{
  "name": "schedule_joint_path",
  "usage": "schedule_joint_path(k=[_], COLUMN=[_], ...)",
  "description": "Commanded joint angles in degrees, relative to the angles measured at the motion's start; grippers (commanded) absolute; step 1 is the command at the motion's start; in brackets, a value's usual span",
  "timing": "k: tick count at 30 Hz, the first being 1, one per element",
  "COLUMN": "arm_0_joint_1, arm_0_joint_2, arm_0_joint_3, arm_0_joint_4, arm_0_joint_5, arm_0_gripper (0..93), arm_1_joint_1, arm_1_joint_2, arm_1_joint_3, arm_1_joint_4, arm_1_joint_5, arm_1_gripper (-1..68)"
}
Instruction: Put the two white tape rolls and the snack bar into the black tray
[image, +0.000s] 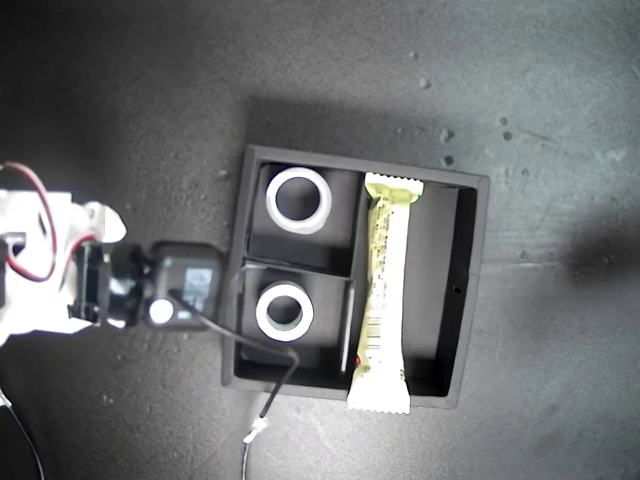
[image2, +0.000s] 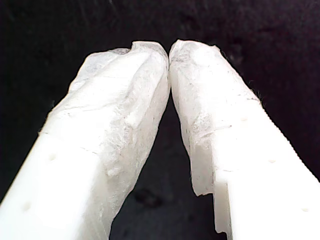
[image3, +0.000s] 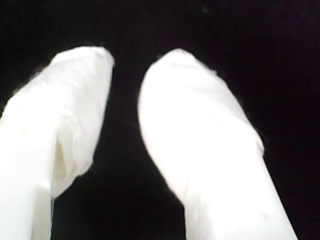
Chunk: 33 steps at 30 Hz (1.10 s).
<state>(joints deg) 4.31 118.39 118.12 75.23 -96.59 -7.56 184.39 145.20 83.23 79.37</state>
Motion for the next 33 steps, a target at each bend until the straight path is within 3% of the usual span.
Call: schedule_joint_path(k=[1,7,16,21,25,31,33], arm_0_joint_1=[-1.1,-2.1,-5.3,-6.2,-5.9,-6.2,-6.6], arm_0_joint_2=[8.0,17.3,10.8,26.1,46.6,74.6,75.1], arm_0_joint_3=[9.9,26.4,28.3,40.3,51.7,61.6,61.7], arm_0_joint_4=[-8.4,-24.6,-32.6,-35.2,-33.5,-18.4,-17.1], arm_0_joint_5=[1.1,4.2,13.8,13.7,13.5,13.8,14.1], arm_0_gripper=[0.6,0.0,0.1,0.1,0.0,0.0,0.0], arm_1_joint_1=[0.4,-0.4,0.4,1.8,2.2,2.3,2.2], arm_1_joint_2=[0.9,6.0,7.4,7.4,7.4,7.5,7.5], arm_1_joint_3=[3.1,10.5,24.3,29.6,32.3,33.8,33.8], arm_1_joint_4=[-2.4,-5.1,-14.7,-20.0,-22.4,-24.2,-24.3], arm_1_joint_5=[-0.4,-1.8,-3.1,-4.9,-5.3,-6.9,-7.6], arm_1_gripper=[-0.2,-0.2,-0.3,-0.3,-0.3,-0.3,-0.3])
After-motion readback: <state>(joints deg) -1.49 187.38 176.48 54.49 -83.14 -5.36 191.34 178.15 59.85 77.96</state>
